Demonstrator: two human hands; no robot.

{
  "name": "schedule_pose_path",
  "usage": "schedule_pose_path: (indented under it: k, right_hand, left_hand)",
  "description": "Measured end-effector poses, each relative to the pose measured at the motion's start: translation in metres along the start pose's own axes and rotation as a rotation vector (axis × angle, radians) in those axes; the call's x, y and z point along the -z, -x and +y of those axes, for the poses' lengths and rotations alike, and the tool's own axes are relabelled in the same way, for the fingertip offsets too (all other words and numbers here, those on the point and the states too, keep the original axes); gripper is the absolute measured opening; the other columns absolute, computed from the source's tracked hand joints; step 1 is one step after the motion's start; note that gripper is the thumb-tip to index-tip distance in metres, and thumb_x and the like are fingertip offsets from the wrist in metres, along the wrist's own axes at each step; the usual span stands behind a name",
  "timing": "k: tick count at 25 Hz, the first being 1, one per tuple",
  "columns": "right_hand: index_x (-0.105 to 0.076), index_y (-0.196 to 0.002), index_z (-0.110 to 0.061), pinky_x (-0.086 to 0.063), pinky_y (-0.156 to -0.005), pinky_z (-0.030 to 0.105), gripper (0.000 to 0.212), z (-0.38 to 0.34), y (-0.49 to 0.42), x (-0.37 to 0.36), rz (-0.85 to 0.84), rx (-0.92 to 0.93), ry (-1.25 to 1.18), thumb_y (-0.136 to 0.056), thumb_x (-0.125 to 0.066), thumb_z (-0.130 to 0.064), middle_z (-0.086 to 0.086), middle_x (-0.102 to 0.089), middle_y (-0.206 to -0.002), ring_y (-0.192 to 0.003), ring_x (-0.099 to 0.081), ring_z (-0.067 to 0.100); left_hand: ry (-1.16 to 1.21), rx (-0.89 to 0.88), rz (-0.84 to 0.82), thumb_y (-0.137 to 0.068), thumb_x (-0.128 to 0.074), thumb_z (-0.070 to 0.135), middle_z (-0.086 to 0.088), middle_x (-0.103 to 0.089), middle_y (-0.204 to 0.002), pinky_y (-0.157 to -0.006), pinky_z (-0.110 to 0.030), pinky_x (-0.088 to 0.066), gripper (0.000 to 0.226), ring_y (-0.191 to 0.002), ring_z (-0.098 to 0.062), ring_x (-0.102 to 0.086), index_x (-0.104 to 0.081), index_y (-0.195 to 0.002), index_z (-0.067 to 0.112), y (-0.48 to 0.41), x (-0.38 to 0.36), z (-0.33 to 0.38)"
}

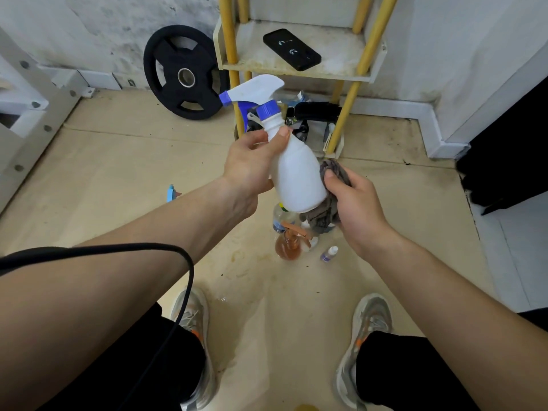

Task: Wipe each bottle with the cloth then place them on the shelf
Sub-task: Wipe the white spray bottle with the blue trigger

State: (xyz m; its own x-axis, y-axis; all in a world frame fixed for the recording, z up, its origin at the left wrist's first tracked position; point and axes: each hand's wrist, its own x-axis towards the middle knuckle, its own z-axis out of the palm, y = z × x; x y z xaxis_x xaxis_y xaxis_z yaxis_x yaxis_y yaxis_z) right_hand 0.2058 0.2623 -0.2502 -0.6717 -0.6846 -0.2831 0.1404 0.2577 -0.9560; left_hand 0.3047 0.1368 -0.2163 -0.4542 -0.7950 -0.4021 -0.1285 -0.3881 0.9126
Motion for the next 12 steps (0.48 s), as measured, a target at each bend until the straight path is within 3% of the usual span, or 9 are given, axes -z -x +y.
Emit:
schedule_pose_path:
  k: [2, 5, 9, 12]
  right_hand:
    - [-0.075, -0.103, -0.022, -0.053, -0.098, 0.056, 0.024, -0.005, -0.003, 0.004, 0.049, -0.049, -0.074, -0.092, -0.058, -0.035, 0.000, -0.076, -0.107, -0.107, -0.070, 0.024]
    - [-0.073, -0.098, -0.018, -0.056, -0.092, 0.050, 0.020, -0.011, -0.008, 0.012, 0.097, -0.203, -0.207, -0.101, -0.054, -0.024, 0.000, -0.078, -0.095, -0.097, -0.073, 0.024]
    - [-0.073, -0.106, -0.014, -0.057, -0.089, 0.043, 0.025, -0.018, -0.007, 0.015, 0.004, -0.368, -0.266, -0.100, -0.052, -0.026, 0.002, -0.078, -0.100, -0.098, -0.073, 0.025]
    - [-0.072, -0.109, -0.010, -0.057, -0.092, 0.043, 0.028, -0.018, -0.003, 0.010, -0.058, -0.386, -0.285, -0.100, -0.050, -0.024, 0.006, -0.077, -0.104, -0.099, -0.074, 0.025]
  left_hand:
    - [-0.060, 0.006, -0.114, -0.098, -0.060, 0.041, 0.008, -0.070, -0.110, -0.081, -0.036, -0.057, 0.024, -0.101, -0.015, -0.068, -0.066, -0.114, 0.025, 0.000, 0.000, 0.002]
    - [-0.119, 0.001, -0.264, -0.102, -0.051, 0.035, 0.008, -0.069, -0.112, -0.081, -0.035, -0.058, 0.027, -0.101, -0.016, -0.066, -0.065, -0.123, 0.026, -0.004, 0.008, 0.011]
    - [-0.285, -0.163, -0.425, -0.103, -0.052, 0.037, 0.010, -0.068, -0.108, -0.085, -0.033, -0.055, 0.027, -0.097, -0.009, -0.065, -0.061, -0.125, 0.023, -0.009, 0.019, 0.013]
    - [-0.204, -0.156, -0.496, -0.105, -0.047, 0.035, 0.006, -0.070, -0.116, -0.094, -0.038, -0.053, 0.028, -0.111, -0.014, -0.065, -0.061, -0.127, 0.024, -0.009, 0.019, 0.013]
